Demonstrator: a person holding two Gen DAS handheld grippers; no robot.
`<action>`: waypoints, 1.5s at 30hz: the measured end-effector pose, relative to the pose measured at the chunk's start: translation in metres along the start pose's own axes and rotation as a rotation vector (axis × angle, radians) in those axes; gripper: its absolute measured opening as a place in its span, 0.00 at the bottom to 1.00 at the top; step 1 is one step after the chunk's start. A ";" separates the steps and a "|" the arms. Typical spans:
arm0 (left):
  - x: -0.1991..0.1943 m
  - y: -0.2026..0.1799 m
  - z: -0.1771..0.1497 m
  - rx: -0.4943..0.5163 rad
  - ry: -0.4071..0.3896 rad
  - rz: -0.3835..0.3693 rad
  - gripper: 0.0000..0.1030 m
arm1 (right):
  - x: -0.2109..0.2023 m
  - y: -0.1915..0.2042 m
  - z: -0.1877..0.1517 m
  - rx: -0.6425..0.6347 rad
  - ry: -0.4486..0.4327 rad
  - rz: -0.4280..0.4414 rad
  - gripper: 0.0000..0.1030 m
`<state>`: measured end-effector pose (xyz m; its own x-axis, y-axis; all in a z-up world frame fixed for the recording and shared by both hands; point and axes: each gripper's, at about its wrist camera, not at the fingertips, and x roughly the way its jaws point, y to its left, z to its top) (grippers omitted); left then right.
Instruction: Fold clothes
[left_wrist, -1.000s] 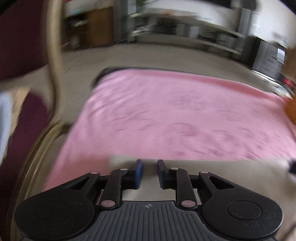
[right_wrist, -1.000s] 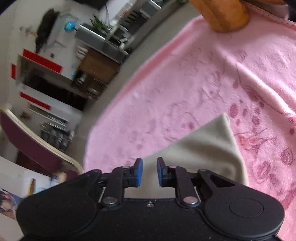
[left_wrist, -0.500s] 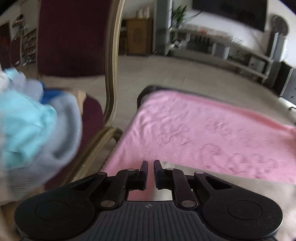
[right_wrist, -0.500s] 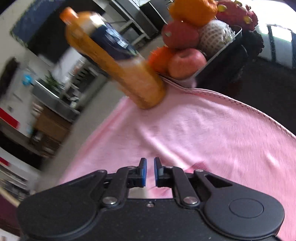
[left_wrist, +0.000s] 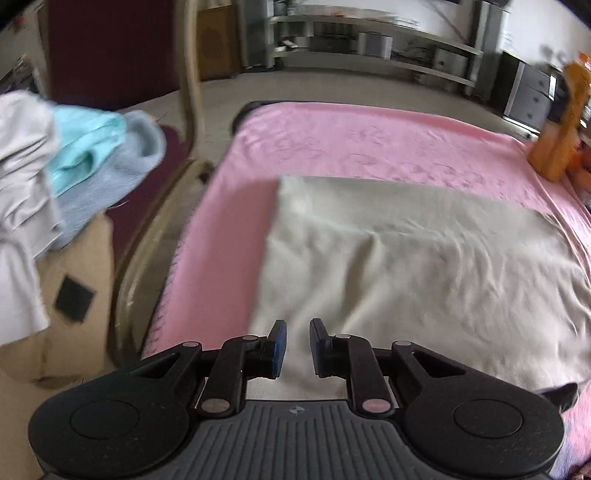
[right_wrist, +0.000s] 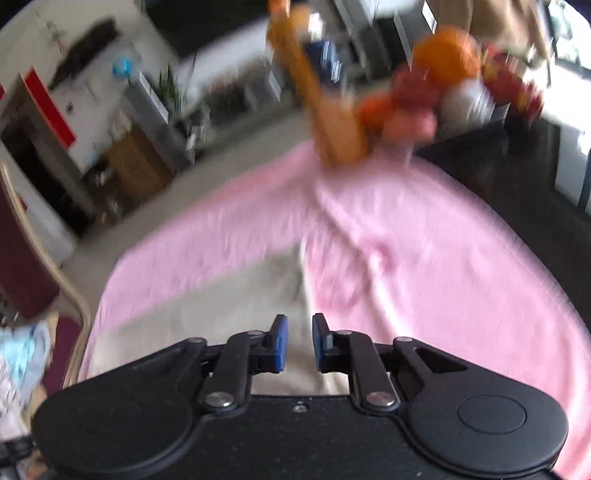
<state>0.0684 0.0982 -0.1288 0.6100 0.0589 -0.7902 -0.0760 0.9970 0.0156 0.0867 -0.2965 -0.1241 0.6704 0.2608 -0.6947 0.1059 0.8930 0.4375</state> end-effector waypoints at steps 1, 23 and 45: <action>0.001 -0.003 0.000 0.005 -0.006 -0.009 0.16 | 0.006 0.000 -0.002 0.013 0.041 0.039 0.15; -0.013 0.009 -0.016 -0.020 -0.012 0.044 0.22 | -0.006 -0.065 -0.032 0.261 0.095 0.046 0.28; -0.004 -0.021 -0.019 0.066 -0.001 -0.023 0.26 | 0.031 -0.064 -0.078 0.511 0.280 0.230 0.38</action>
<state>0.0528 0.0763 -0.1377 0.6120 0.0358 -0.7900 -0.0097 0.9992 0.0378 0.0435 -0.3172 -0.2184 0.5073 0.5736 -0.6431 0.3659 0.5323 0.7634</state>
